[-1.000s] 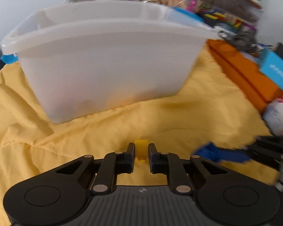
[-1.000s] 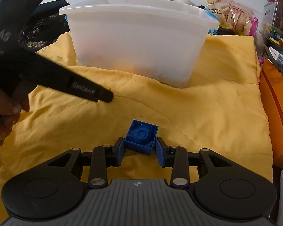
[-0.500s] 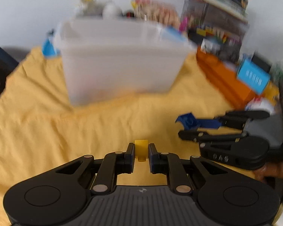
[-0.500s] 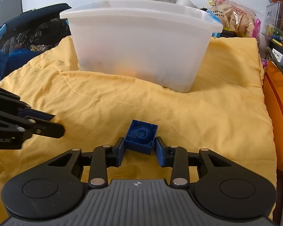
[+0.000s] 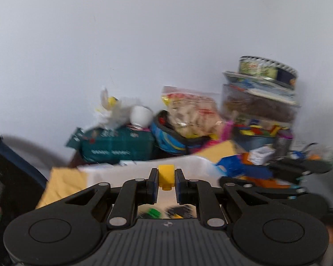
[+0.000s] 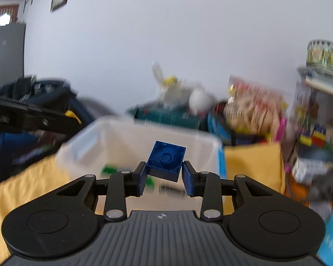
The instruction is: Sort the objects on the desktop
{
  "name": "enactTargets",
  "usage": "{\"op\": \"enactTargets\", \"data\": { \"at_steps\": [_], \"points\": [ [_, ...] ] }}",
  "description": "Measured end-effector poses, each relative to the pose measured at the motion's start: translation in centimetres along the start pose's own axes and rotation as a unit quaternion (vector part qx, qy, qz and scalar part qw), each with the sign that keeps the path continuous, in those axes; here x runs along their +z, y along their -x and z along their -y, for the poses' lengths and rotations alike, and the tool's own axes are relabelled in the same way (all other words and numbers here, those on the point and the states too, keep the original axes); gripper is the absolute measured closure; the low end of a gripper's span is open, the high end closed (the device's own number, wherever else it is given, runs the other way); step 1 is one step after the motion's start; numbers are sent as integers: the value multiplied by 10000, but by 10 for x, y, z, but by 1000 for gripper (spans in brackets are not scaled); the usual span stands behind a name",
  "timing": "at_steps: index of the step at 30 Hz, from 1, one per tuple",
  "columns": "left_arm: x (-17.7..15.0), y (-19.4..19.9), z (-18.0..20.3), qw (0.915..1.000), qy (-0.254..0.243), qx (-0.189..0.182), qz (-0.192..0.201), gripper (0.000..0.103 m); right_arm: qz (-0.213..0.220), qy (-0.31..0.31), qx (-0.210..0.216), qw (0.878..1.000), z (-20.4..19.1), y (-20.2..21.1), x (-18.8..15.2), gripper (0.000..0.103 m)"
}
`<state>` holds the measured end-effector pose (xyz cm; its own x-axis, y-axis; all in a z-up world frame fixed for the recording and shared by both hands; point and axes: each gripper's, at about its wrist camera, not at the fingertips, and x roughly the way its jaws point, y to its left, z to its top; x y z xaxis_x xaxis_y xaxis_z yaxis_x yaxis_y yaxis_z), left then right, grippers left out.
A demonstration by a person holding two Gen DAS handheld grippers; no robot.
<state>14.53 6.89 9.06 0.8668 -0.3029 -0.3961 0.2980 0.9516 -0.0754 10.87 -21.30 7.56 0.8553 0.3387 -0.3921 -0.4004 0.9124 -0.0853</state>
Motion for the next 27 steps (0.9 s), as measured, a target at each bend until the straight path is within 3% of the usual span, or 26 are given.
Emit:
{"op": "enactTargets", "data": {
  "at_steps": [4, 9, 11, 13, 14, 19, 21, 24, 27],
  "points": [
    [-4, -36, -9, 9994, -89, 291, -177, 86, -28, 182, -98, 9998, -7, -26, 24, 65],
    [-37, -91, -18, 9929, -225, 454, -1073, 84, -901, -251, 97, 9956, -5, -74, 14, 65],
    [-42, -91, -20, 9927, -238, 411, -1107, 70, -1231, -283, 20, 9920, -8, -90, 4, 65],
    [-42, -84, -19, 9939, -287, 446, -969, 44, -1423, -280, 31, 9894, -9, -96, -4, 63],
    [-42, -79, -18, 9945, -320, 414, -911, 41, -1423, -240, 39, 9895, -9, -95, -5, 60],
    [-32, -52, -8, 9945, -413, 635, -728, 35, -1289, -167, -67, 9915, -6, -83, -6, 55],
    [-29, -32, 1, 9943, -616, 756, -429, 32, -1204, -233, -38, 9925, -2, -78, -4, 50],
    [-28, 4, 18, 9919, -764, 979, 265, 17, -980, -260, -29, 9948, 1, -66, 3, 42],
    [-31, 33, 36, 9813, -823, 1552, 781, 12, -791, -159, -13, 9967, 0, -50, 7, 36]
  ]
}}
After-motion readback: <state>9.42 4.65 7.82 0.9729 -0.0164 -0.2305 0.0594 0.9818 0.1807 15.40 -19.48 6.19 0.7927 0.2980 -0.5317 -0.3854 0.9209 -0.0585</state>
